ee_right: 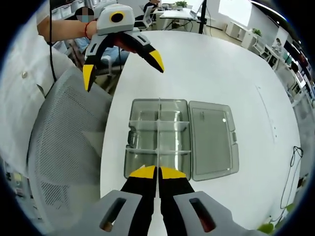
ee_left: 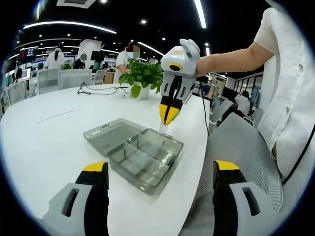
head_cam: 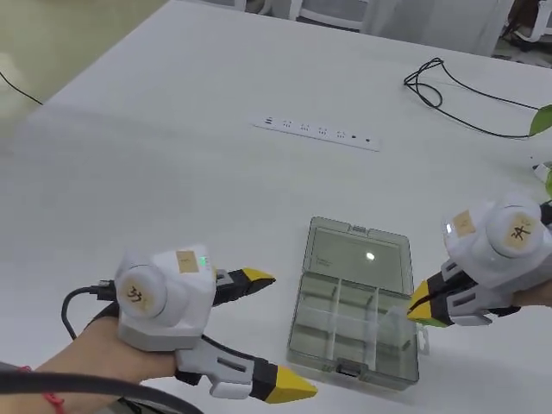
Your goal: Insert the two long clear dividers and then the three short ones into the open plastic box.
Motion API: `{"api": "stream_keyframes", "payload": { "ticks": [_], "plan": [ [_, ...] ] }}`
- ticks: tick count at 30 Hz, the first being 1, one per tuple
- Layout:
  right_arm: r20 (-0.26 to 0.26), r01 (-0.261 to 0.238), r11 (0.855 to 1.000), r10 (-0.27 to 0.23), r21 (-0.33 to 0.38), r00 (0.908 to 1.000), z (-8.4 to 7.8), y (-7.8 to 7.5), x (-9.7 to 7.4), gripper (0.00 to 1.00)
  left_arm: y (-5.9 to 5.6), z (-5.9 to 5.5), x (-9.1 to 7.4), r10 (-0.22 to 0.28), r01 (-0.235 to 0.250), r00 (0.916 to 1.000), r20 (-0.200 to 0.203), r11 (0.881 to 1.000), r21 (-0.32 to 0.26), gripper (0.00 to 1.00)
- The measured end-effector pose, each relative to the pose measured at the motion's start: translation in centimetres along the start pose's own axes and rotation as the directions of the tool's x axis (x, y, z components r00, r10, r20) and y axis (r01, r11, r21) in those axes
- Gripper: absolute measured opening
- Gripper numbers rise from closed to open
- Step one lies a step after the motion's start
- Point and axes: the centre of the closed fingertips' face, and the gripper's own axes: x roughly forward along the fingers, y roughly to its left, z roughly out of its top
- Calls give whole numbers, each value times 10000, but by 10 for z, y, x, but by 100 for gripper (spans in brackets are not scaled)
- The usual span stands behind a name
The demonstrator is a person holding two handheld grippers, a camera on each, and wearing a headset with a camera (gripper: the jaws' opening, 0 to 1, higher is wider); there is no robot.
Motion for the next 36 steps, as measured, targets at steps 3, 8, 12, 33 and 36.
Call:
{"api": "stream_keyframes", "payload": {
  "ticks": [3,8,12,33,36],
  "plan": [
    [-69,21,10000,-22,-42,10000,-1,1,1,3,-1,1,0,-3,2,10000,62,10000,15,89],
    [-63,30,10000,-30,-37,10000,0,1,3,3,-1,1,0,24,-24,10000,68,10000,-65,89],
    [-106,-10,10000,10,-23,9999,0,2,5,3,-1,1,0,16,-15,10000,96,10000,-87,90],
    [597,-79,9994,58,342,9982,-5,3,18,3,0,0,-3,119,-116,9998,150,9998,-165,89],
    [749,-58,9994,33,332,9972,-5,3,18,3,0,-1,-3,123,-120,9998,125,9997,-197,89]
  ]
}}
